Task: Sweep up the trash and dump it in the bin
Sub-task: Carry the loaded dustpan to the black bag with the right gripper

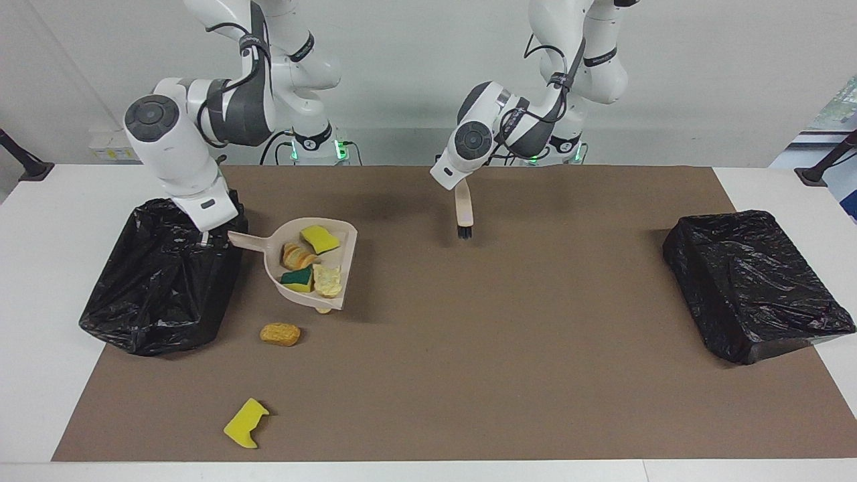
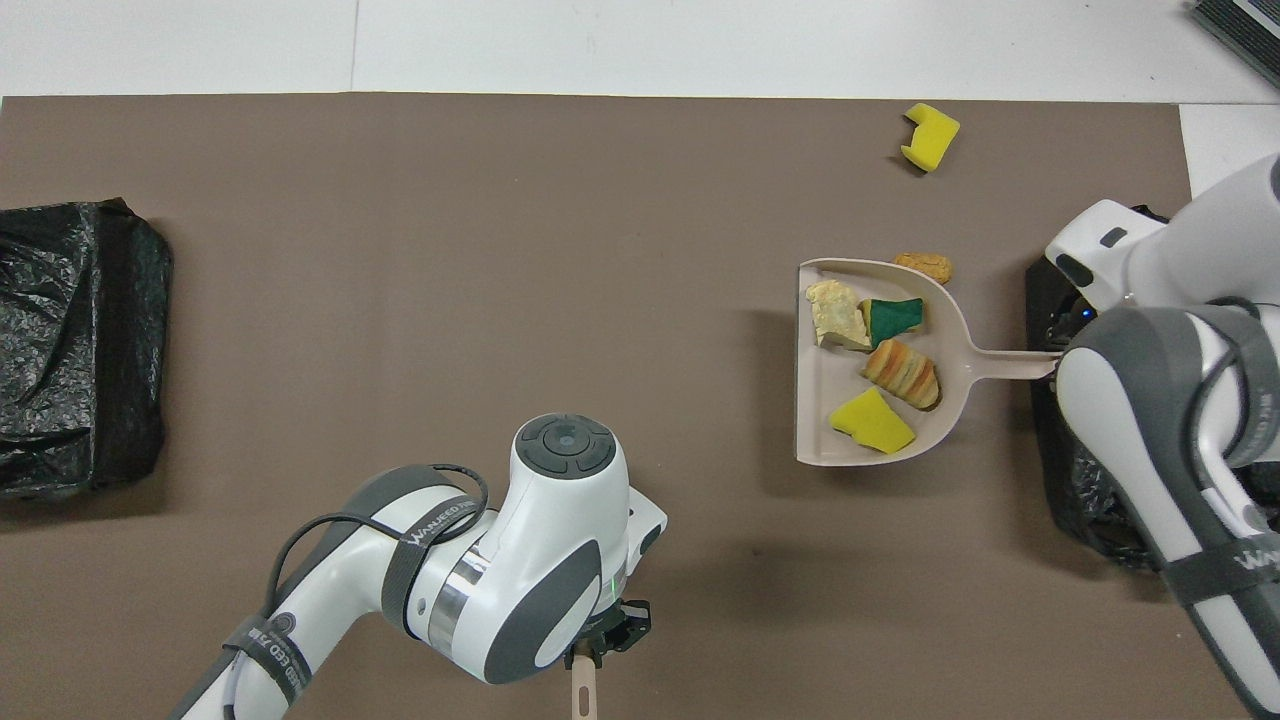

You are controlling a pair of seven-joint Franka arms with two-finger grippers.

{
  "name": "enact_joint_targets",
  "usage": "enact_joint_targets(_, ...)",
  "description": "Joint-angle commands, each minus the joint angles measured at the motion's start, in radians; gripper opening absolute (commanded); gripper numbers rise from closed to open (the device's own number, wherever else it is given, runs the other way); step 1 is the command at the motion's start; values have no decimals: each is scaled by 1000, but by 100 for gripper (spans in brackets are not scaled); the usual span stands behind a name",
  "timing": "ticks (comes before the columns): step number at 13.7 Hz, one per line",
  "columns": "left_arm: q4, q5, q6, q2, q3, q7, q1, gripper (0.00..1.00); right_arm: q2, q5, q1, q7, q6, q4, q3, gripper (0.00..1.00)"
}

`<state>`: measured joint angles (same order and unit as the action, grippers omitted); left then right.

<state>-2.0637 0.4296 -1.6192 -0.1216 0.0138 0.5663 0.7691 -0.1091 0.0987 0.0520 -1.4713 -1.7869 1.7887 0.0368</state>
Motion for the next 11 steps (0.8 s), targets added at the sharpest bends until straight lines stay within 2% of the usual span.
enact_joint_targets(1, -9, 41, 51, 0, 8, -22, -8, 0, -3, 7, 90, -88, 44, -47, -8, 0)
enact_joint_targets(4, -10, 70, 84, -65, 8, -20, -5, 0, -12, 48, 202, -234, 47, -93, -8, 0)
enact_joint_targets(7, -21, 113, 62, -64, 9, -19, 2, 0, -14, 108, 322, -345, 20, -97, -8, 0)
enact_joint_targets(8, -36, 119, 46, -58, 11, -16, 10, 0, -21, 161, 350, -372, -38, -107, -8, 0)
enact_joint_targets(11, -67, 147, -39, -53, 12, -2, 24, 0, -27, 260, 390, -368, -124, -110, -6, 0)
